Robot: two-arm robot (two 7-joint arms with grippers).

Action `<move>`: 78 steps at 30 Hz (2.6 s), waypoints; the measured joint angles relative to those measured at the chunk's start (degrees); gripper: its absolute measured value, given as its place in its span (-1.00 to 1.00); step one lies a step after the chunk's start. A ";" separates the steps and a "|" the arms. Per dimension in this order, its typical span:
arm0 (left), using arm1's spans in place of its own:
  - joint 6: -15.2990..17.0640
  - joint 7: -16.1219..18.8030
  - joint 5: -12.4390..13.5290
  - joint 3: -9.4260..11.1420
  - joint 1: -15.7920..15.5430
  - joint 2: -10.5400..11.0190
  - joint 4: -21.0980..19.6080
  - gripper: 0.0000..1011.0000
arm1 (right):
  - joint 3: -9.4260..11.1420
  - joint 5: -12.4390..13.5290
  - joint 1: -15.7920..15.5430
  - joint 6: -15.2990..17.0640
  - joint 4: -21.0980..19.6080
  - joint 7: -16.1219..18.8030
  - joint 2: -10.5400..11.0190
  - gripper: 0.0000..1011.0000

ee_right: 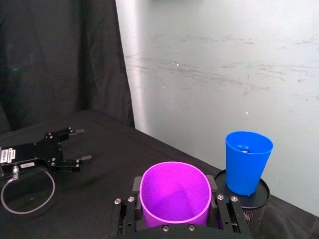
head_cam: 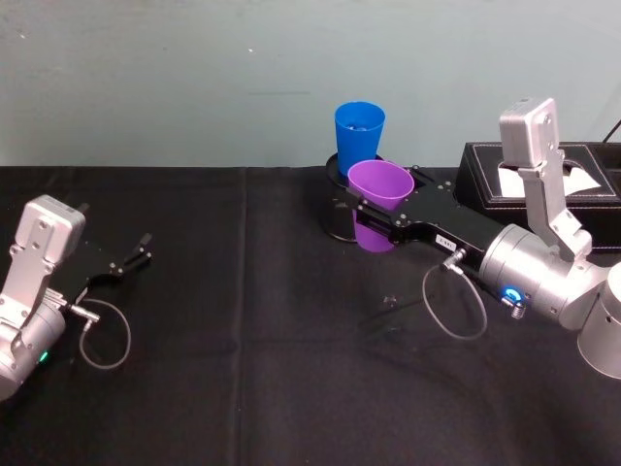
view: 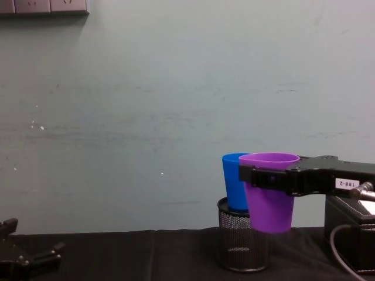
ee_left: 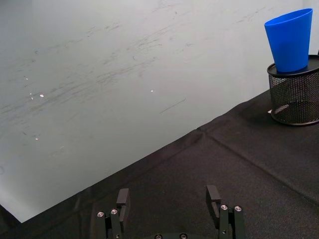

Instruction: Pick up one cup with a gripper and tap it against the other cup.

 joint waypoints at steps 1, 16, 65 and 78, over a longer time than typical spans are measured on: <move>0.00 0.00 0.00 0.00 0.00 0.00 0.00 0.98 | 0.00 0.00 0.00 0.00 0.00 0.00 0.00 0.44; 0.00 0.00 0.00 0.00 0.00 0.00 0.00 0.98 | -0.15 2.21 1.24 -1.43 5.18 -0.65 -1.88 0.44; 0.00 0.00 0.00 0.00 0.00 0.00 0.00 0.98 | -1.14 -2.75 15.94 -8.50 28.09 1.08 -11.09 0.44; 0.00 0.00 0.00 0.00 0.00 0.00 0.00 0.98 | -0.84 -3.66 18.61 -9.24 31.78 1.44 -12.47 0.44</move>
